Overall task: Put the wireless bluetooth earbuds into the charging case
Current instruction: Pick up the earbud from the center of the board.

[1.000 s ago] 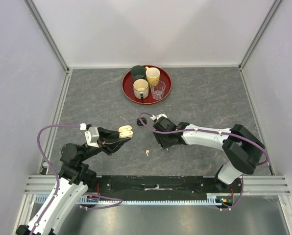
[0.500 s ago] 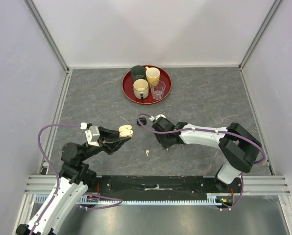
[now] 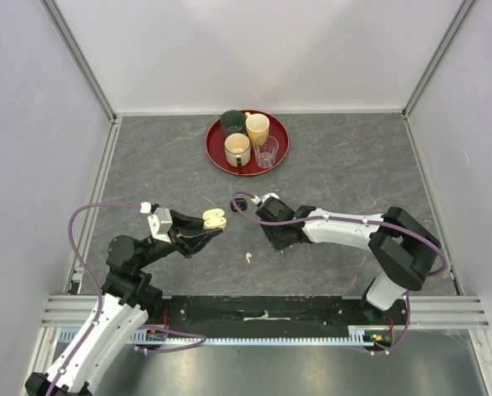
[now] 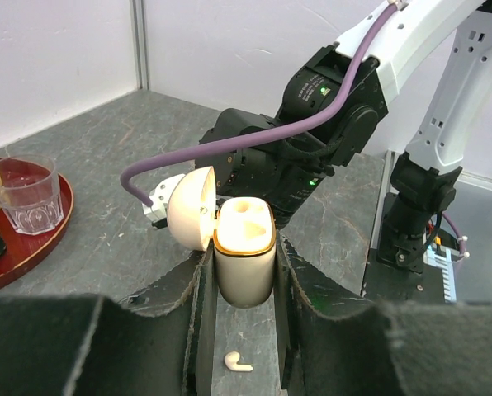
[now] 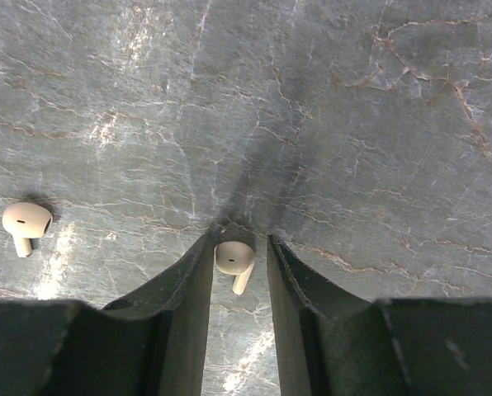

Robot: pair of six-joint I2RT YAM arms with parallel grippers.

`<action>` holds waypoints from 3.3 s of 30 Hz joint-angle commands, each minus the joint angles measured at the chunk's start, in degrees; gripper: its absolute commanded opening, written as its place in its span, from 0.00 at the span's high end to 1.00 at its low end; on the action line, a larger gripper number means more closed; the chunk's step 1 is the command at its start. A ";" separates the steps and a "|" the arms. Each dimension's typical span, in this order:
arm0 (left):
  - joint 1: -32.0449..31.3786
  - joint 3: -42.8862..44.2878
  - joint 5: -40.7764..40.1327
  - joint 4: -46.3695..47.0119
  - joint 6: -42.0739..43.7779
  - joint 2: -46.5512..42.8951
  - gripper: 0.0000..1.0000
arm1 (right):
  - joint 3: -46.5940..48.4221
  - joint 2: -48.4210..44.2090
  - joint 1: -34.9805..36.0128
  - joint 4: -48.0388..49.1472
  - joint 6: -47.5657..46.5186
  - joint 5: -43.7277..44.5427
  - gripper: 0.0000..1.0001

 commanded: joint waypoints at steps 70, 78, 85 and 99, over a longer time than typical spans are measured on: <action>-0.16 -0.63 -0.29 4.92 -1.96 1.84 0.98 | -2.00 -18.31 0.33 2.12 9.79 10.52 0.94; -0.16 -1.68 -2.83 8.78 -2.05 2.89 0.98 | -0.06 -32.71 1.74 4.67 12.26 20.79 0.97; -0.16 -2.13 -3.54 12.74 -1.96 6.41 0.98 | 1.25 -38.71 6.74 10.99 11.38 29.05 1.00; -0.25 -1.51 0.23 17.49 -0.30 10.02 0.98 | 7.23 -31.96 25.55 30.24 -1.27 36.98 1.00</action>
